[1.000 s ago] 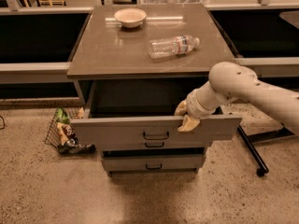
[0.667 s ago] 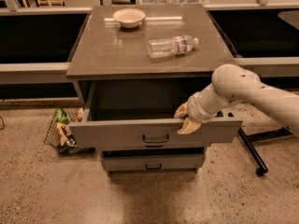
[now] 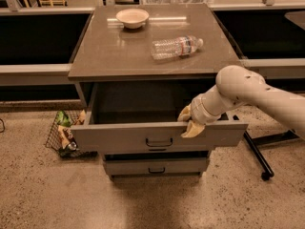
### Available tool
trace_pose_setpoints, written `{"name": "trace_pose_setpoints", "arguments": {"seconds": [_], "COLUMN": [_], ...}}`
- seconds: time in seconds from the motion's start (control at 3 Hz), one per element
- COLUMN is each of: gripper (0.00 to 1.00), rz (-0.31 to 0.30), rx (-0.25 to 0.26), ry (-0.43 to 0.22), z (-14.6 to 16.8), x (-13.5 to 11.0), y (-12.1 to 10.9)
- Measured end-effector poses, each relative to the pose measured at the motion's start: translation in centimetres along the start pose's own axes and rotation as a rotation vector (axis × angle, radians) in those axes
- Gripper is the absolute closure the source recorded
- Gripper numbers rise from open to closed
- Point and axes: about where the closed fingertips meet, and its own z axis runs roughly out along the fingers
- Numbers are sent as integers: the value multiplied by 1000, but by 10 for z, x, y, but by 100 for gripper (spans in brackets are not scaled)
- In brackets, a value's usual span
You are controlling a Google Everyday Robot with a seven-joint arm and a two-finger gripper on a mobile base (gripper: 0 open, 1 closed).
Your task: Open top drawer
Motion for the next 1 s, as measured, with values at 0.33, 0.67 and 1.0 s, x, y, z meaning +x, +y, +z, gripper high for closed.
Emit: {"name": "trace_pose_setpoints", "arguments": {"seconds": [0.33,0.67,1.0], "gripper": [37,14,0], "rz": [3,42,119], "rx": [-9,-34,-54], "ry": [-3,30,68], "z": [2,8,8], "x": [0,-1,-12], "y": [3,15,40]}}
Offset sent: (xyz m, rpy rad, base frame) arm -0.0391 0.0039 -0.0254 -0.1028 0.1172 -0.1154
